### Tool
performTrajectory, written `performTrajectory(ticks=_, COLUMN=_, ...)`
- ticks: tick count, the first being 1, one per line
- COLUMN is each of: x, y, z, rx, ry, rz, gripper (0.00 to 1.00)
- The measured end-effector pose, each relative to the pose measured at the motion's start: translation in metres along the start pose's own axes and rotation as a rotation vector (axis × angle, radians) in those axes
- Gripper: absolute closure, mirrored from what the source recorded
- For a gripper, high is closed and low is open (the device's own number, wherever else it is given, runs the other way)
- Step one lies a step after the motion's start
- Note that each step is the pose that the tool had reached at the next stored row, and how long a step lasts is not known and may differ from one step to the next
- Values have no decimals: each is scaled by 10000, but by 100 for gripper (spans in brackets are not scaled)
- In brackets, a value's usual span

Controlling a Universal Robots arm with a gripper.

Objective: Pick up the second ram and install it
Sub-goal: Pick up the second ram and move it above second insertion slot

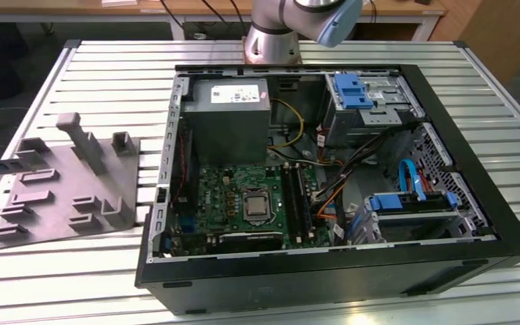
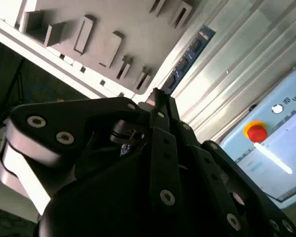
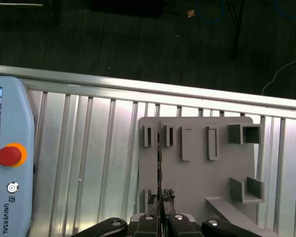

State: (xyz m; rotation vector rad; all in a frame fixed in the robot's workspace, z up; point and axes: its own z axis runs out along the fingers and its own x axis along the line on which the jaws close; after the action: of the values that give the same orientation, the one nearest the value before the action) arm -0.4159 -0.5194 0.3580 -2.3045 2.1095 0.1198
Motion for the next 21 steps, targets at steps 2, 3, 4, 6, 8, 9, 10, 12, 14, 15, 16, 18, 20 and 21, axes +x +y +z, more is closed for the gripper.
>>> performTrajectory(ticks=2, x=-1, y=-14, z=-55, rx=-4, ry=2, rz=1, gripper=86)
performTrajectory(ticks=3, x=-2, y=-13, z=-90, rx=-2, ry=1, rz=0, gripper=86)
performTrajectory(ticks=4, x=-3, y=-12, z=-94, rx=0, ry=1, rz=0, gripper=86)
performTrajectory(ticks=6, x=-3, y=-13, z=-92, rx=2, ry=1, rz=0, gripper=86)
performTrajectory(ticks=8, x=-3, y=-12, z=-93, rx=0, ry=2, rz=1, gripper=86)
performTrajectory(ticks=9, x=-3, y=-12, z=-92, rx=0, ry=2, rz=1, gripper=86)
performTrajectory(ticks=10, x=-3, y=-13, z=-92, rx=0, ry=2, rz=1, gripper=86)
performTrajectory(ticks=12, x=-3, y=-15, z=-91, rx=1, ry=1, rz=1, gripper=86)
performTrajectory(ticks=14, x=-1, y=-27, z=-94, rx=-1, ry=2, rz=1, gripper=86)
performTrajectory(ticks=15, x=-1, y=-30, z=-93, rx=0, ry=2, rz=1, gripper=86)
performTrajectory(ticks=16, x=-1, y=-30, z=-93, rx=0, ry=2, rz=2, gripper=86)
performTrajectory(ticks=18, x=-1, y=-30, z=-92, rx=0, ry=2, rz=3, gripper=86)
performTrajectory(ticks=20, x=0, y=-43, z=-94, rx=0, ry=4, rz=5, gripper=86)
performTrajectory(ticks=21, x=0, y=-52, z=-94, rx=0, ry=4, rz=10, gripper=86)
